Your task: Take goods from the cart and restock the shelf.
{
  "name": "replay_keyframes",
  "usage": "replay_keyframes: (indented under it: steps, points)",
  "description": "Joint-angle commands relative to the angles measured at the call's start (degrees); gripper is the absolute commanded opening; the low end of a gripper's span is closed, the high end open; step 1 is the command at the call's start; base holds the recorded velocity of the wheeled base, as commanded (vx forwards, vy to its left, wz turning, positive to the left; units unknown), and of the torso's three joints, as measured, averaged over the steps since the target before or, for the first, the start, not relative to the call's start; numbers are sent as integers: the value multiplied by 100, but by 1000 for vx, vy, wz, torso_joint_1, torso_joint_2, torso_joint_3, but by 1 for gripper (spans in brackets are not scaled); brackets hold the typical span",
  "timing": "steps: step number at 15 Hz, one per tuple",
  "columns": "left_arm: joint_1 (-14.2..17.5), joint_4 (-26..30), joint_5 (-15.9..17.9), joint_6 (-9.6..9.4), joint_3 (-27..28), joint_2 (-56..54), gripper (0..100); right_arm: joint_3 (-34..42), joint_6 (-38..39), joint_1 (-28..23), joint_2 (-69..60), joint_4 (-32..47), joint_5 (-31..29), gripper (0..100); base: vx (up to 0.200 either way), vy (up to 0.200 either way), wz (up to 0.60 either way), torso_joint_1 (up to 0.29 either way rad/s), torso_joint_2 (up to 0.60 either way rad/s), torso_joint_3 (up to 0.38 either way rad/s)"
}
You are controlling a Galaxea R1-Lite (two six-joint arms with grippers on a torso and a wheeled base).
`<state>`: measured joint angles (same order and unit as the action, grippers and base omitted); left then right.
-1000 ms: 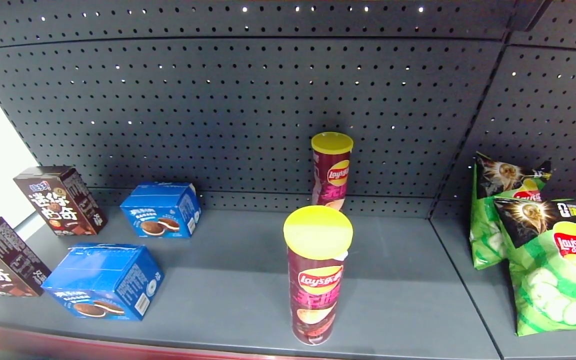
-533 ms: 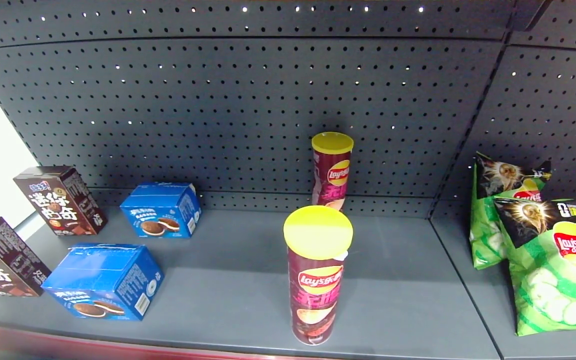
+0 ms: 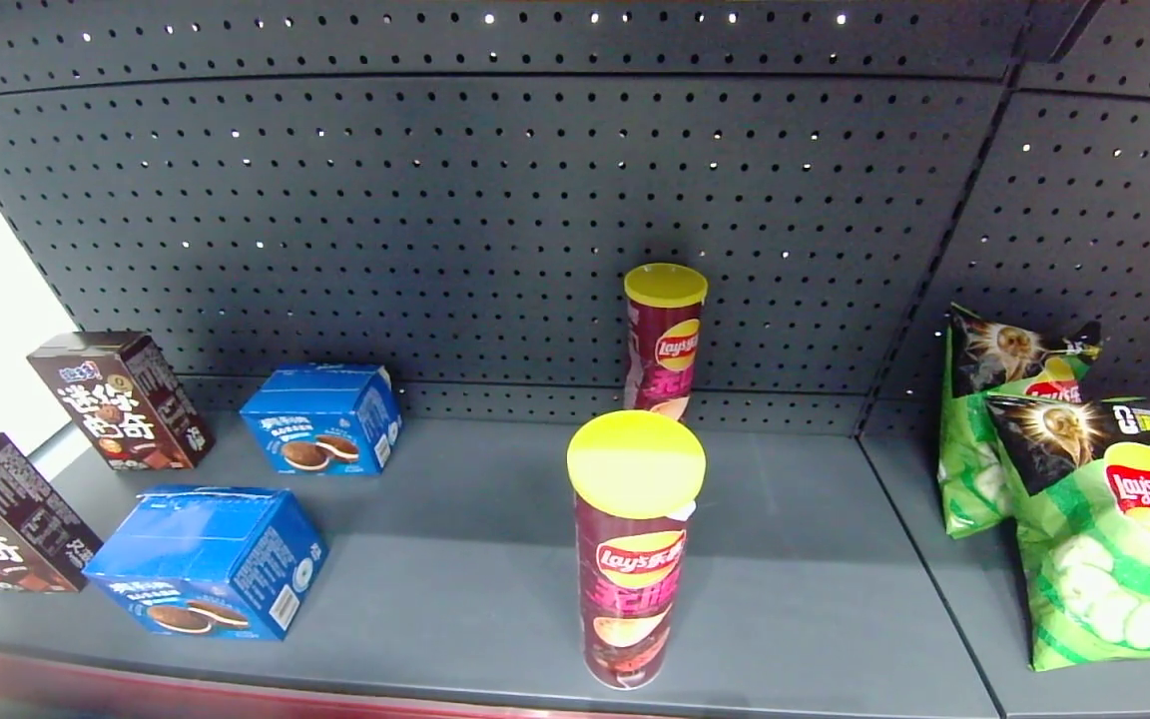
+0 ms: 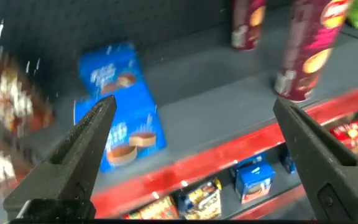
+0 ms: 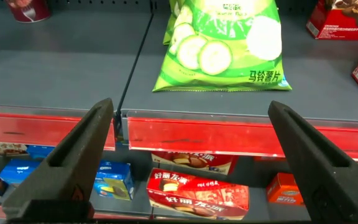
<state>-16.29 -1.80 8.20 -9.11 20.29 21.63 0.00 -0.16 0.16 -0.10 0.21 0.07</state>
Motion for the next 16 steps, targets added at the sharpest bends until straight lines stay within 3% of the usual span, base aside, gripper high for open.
replay_keyframes:
  steps: [1, 4, 5, 7, 10, 11, 12, 16]
  points:
    - [-261, 101, 67, -250, 670, 949, 100, 0, -2, 2, 10, -3, 1, 100, 0, 0, 0, 0, 0, 0]
    - [-727, 93, 287, 454, 1505, 2364, 100, 0, -2, 2, 10, -3, 1, 100, 0, 0, 0, 0, 0, 0]
    - [-806, 93, 296, 594, 1645, 2654, 100, 0, -2, 2, 10, 6, -7, 100, 0, 0, 0, 0, 0, 0]
    - [-1122, 66, 296, 673, 1927, 3462, 100, 0, -2, 2, 10, -3, -7, 100, 0, 0, 0, 0, 0, 0]
    - [-1351, 49, 296, 744, 1891, 4104, 100, 0, -2, 2, 10, -3, -7, 100, 0, 0, 0, 0, 0, 0]
    - [-1377, -154, 287, 981, 1839, 4447, 100, 0, -2, 2, 10, -3, 1, 100, 0, 0, 0, 0, 0, 0]
    - [-1395, -250, 269, 1060, 1821, 4596, 100, 0, -2, 2, 10, -3, -7, 100, 0, 0, 0, 0, 0, 0]
    - [-1272, -1630, -73, 1139, 1478, 5862, 100, 0, -2, 2, 10, 6, 1, 100, 0, 0, 0, 0, 0, 0]
